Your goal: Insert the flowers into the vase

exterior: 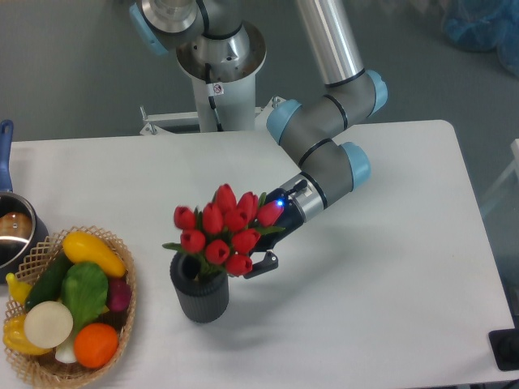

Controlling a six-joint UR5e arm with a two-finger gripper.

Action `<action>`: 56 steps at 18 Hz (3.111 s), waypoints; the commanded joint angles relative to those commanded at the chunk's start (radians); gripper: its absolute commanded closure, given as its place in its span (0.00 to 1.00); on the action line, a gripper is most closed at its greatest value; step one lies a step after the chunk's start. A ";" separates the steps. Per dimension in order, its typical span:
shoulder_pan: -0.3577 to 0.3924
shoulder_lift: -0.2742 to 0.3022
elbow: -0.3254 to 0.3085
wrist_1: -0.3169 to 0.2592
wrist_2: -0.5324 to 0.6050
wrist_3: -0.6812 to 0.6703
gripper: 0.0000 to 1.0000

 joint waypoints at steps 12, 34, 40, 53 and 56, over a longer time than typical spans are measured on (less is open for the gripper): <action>0.003 0.043 -0.023 -0.002 0.000 -0.002 0.01; 0.354 0.307 0.014 -0.008 0.488 -0.126 0.00; 0.485 0.308 0.127 -0.006 0.647 -0.127 0.00; 0.712 0.360 0.181 -0.015 1.110 -0.095 0.00; 0.761 0.382 0.187 -0.018 1.227 0.013 0.00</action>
